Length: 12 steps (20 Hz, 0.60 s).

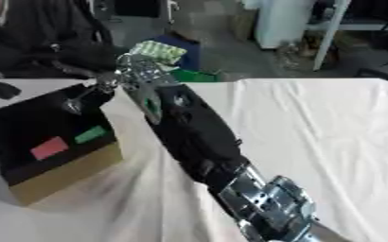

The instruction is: Pick up objects on the table and place them in the box.

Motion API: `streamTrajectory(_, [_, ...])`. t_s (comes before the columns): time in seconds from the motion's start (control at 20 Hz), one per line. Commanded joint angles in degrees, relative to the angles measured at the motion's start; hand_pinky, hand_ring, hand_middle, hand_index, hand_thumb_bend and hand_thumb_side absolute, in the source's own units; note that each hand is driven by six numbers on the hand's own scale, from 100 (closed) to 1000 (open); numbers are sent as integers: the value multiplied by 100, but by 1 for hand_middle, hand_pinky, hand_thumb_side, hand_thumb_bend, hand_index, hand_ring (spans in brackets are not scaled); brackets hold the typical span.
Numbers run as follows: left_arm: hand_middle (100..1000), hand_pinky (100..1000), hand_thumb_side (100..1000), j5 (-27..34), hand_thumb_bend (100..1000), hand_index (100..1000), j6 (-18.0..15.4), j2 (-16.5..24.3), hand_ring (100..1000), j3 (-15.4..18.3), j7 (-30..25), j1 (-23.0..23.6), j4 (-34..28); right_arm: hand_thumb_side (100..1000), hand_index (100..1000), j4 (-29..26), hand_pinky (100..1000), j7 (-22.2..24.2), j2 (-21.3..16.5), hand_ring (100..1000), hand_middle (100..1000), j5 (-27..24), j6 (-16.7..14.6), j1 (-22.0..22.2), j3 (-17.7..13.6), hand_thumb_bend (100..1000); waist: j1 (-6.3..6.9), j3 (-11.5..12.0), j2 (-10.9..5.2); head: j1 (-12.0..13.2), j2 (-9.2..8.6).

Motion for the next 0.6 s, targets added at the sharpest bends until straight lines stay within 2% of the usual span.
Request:
streamTrajectory(0.05, [600, 684, 676, -59, 100, 887, -16, 165, 578, 98, 64, -34, -34, 157, 1000, -785, 876, 370, -581, 893, 969, -741, -12, -15, 167, 100, 33, -123, -82, 192, -70])
streamTrajectory(0.25, [601, 684, 686, -132, 100, 885, -41, 268, 582, 181, 126, 32, 2, 128, 1000, -1979, 881, 745, -1244, 895, 968, -1774, 210, 316, 310, 100, 74, -473, -67, 497, -58])
streamTrajectory(0.4, [608, 685, 694, -212, 100, 882, -82, 341, 592, 231, 154, 69, 59, 125, 1000, -2871, 867, 797, -1626, 852, 917, -2593, 483, 703, 284, 100, 114, -716, -43, 771, -61])
streamTrajectory(0.5, [611, 686, 696, -281, 100, 882, -118, 375, 597, 282, 196, 98, 79, 142, 1000, -3388, 858, 710, -1820, 829, 893, -3125, 728, 1043, 205, 100, 144, -891, -11, 947, -76])
streamTrajectory(0.6, [617, 688, 702, -375, 100, 880, -155, 398, 603, 308, 226, 119, 95, 240, 1000, -3804, 841, 553, -1953, 792, 853, -3640, 992, 1422, 106, 100, 174, -1052, 32, 1111, -92])
